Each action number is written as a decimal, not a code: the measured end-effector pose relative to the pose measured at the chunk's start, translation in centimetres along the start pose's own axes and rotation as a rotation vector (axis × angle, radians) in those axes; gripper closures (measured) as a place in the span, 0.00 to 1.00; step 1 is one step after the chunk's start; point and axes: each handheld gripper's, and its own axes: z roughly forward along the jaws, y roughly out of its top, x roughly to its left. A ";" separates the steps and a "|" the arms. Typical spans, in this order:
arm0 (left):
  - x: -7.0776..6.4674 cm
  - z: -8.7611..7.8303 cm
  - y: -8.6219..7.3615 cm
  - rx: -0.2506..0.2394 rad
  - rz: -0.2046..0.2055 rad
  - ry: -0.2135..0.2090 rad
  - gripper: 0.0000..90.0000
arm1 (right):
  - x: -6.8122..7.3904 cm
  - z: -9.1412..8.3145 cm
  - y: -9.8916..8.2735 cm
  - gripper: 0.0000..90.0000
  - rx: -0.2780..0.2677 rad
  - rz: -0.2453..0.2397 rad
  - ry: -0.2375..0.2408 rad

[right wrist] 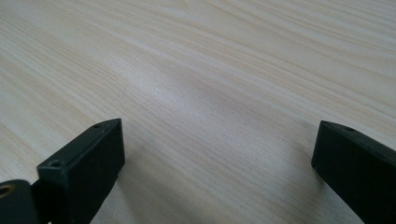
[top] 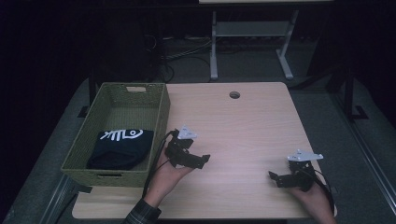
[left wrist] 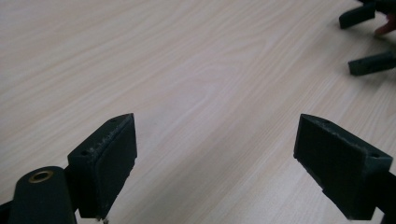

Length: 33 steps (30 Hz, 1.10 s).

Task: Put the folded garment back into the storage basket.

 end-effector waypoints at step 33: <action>0.8 6.1 -5.3 0.002 0.067 0.066 0.14 | 0.0 0.0 0.0 0.03 0.000 0.002 0.000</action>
